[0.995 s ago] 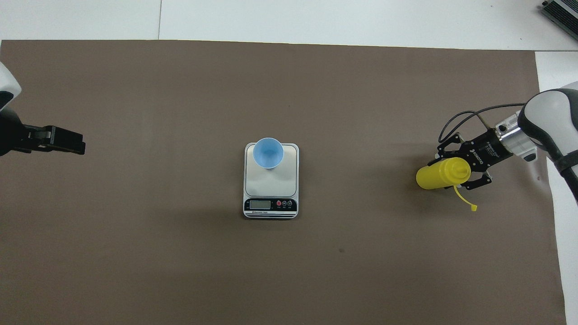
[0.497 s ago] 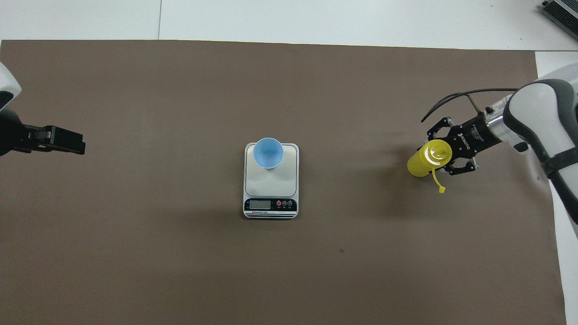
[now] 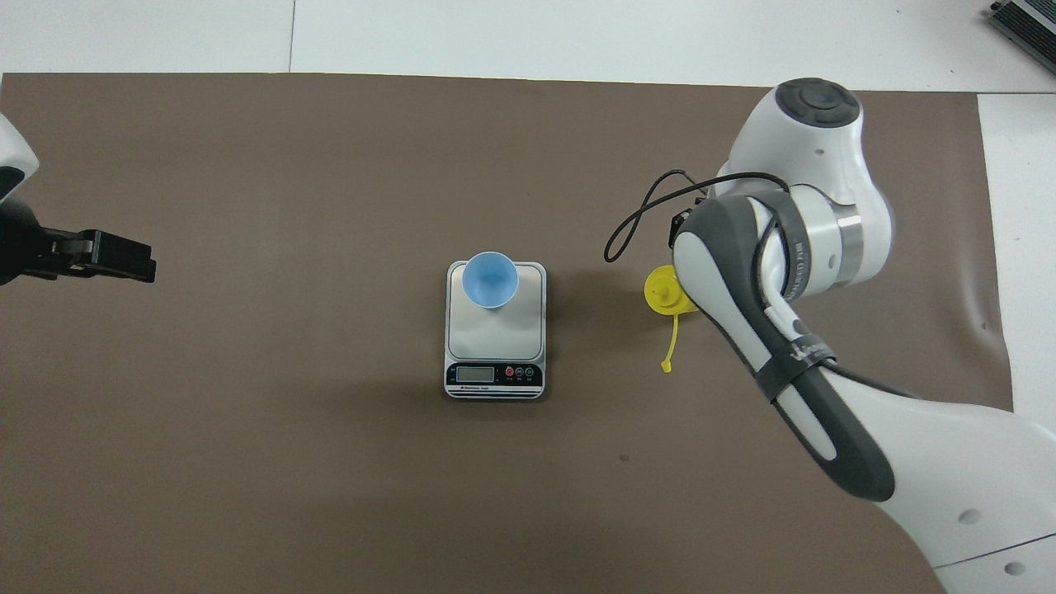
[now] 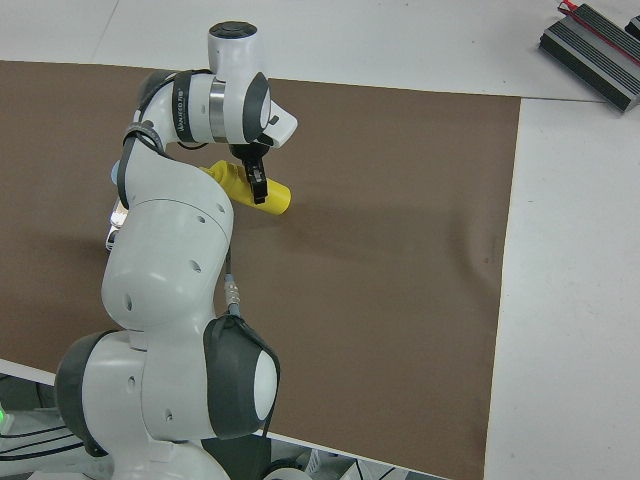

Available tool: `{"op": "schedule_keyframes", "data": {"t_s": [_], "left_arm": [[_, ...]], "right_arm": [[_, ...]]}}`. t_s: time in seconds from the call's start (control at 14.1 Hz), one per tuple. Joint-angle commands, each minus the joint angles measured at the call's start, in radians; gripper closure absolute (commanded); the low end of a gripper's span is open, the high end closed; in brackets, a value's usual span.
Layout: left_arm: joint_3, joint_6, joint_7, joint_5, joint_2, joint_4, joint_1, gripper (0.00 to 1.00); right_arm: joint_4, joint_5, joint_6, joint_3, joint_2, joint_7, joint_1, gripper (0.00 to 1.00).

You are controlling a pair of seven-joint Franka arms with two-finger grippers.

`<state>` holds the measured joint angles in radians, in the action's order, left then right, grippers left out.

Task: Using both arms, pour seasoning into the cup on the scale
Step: 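Lift the yellow bottle with the right gripper and carry it over the cup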

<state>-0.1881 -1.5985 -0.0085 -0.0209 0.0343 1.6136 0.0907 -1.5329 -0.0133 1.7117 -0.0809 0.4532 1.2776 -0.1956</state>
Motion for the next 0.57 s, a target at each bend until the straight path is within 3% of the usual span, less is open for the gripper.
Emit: {"op": "schedule_keyframes", "data": {"t_s": [0.0, 0.5], "left_arm": [[-0.002, 0.011, 0.005, -0.007, 0.009, 0.008, 0.009, 0.00], [-0.002, 0.011, 0.005, -0.007, 0.009, 0.008, 0.009, 0.00]], "right_arm": [[0.063, -0.095, -0.010, 0.004, 0.024, 0.109, -0.057, 1.00], [0.253, -0.353, -0.073, 0.004, 0.120, 0.344, -0.206, 1.00]]}}
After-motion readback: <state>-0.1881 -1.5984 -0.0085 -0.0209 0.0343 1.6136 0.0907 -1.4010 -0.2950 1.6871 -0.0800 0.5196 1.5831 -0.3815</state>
